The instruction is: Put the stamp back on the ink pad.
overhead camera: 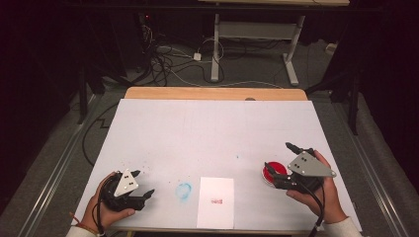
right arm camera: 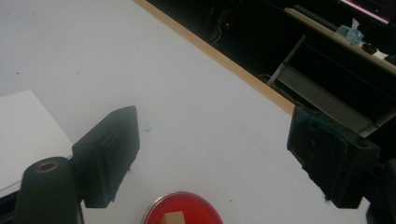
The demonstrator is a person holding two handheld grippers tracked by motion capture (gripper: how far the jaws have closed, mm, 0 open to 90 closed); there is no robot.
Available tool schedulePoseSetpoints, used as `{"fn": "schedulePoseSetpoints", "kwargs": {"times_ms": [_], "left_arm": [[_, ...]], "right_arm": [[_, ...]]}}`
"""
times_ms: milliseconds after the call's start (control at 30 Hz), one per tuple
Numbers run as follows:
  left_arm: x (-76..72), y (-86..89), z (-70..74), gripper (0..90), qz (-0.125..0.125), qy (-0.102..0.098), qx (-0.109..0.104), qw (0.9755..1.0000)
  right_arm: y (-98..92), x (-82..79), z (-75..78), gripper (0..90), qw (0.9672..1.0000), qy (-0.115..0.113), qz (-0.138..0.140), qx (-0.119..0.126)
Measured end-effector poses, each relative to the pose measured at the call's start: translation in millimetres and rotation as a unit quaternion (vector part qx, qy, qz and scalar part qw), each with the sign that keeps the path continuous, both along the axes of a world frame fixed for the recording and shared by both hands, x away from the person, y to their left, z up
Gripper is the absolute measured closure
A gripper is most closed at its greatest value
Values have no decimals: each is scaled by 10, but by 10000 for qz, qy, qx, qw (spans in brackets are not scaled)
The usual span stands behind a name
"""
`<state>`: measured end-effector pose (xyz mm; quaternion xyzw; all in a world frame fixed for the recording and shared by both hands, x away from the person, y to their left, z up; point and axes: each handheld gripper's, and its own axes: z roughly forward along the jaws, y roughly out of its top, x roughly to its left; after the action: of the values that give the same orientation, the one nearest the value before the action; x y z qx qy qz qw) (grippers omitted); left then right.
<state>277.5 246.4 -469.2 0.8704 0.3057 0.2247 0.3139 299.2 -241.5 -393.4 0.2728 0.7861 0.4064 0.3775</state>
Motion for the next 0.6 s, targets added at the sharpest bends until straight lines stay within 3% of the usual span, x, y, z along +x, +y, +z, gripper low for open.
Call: {"fn": "schedulePoseSetpoints", "kwargs": {"times_ms": [600], "left_arm": [[8,-14,3,218,21,5,-25,10000]], "right_arm": [[-253,-142,-145,183,9998,35,-136,131]]}}
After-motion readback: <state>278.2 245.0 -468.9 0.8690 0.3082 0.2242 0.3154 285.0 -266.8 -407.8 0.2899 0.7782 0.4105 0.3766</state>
